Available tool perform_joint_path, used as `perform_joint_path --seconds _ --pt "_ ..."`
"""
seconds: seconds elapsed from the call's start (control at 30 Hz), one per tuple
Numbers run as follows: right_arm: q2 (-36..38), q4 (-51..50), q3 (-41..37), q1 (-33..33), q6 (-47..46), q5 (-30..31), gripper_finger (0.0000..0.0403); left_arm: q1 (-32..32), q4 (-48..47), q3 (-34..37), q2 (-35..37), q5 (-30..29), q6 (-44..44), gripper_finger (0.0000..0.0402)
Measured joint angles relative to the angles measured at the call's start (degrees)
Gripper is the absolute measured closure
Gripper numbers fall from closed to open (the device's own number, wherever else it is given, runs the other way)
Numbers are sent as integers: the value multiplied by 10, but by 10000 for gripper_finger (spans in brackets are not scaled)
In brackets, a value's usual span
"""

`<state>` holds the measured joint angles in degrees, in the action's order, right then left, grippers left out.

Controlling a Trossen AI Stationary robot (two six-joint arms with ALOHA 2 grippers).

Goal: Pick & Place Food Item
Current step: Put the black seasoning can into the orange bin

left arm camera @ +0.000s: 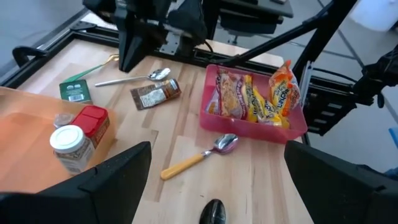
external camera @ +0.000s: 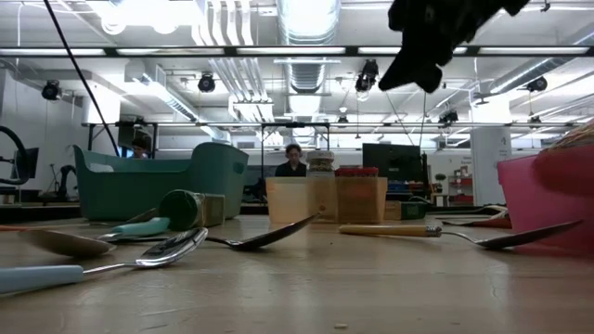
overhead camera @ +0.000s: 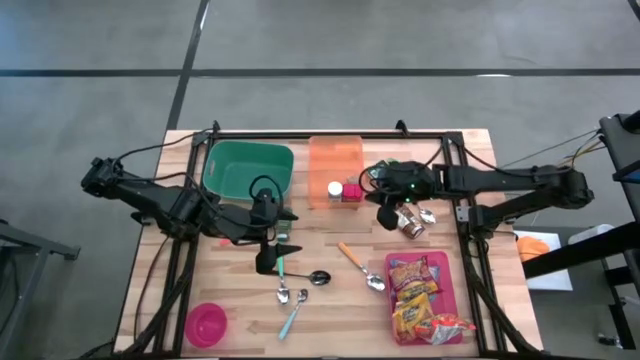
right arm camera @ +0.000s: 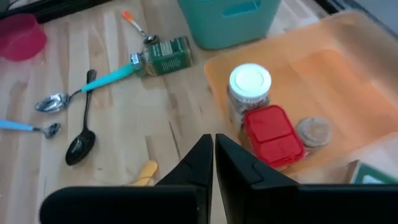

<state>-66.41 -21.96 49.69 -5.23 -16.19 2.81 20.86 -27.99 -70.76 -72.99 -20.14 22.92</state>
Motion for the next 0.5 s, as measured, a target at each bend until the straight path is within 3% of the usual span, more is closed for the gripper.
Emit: perform_joint_path --seconds 0.2,0.37,0.5 --pt "-15 45 -26 0 -19 -13 385 -2 2 0 0 -21 7 31" --pt "-32 39 -2 -9 -10 -13 385 -2 2 0 0 -62 30 31" --pt "-49 -37 36 -33 -6 -13 384 -3 1 0 0 -69 30 31"
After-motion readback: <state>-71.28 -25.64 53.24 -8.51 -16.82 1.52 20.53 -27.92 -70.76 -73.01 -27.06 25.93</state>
